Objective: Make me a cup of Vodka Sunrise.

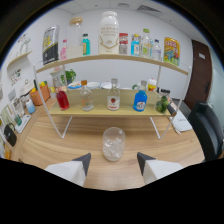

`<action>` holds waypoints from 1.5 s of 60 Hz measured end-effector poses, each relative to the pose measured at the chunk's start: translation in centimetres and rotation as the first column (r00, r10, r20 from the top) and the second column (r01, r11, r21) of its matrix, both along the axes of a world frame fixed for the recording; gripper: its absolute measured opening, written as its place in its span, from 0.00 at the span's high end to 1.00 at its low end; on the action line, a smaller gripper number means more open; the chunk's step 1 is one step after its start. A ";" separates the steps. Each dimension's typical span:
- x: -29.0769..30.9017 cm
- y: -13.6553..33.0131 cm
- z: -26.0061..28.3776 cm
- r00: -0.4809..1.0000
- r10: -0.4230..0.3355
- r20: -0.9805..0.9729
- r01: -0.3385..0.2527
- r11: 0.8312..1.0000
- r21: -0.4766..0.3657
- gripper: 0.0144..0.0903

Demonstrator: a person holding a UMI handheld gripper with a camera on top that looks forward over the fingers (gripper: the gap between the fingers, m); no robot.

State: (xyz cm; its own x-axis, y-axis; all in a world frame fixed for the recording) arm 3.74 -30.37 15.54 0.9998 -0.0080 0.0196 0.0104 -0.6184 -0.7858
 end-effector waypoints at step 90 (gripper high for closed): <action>-18.2 18.7 3.2 0.996 0.089 -0.030 -0.074 0.940 0.332 0.27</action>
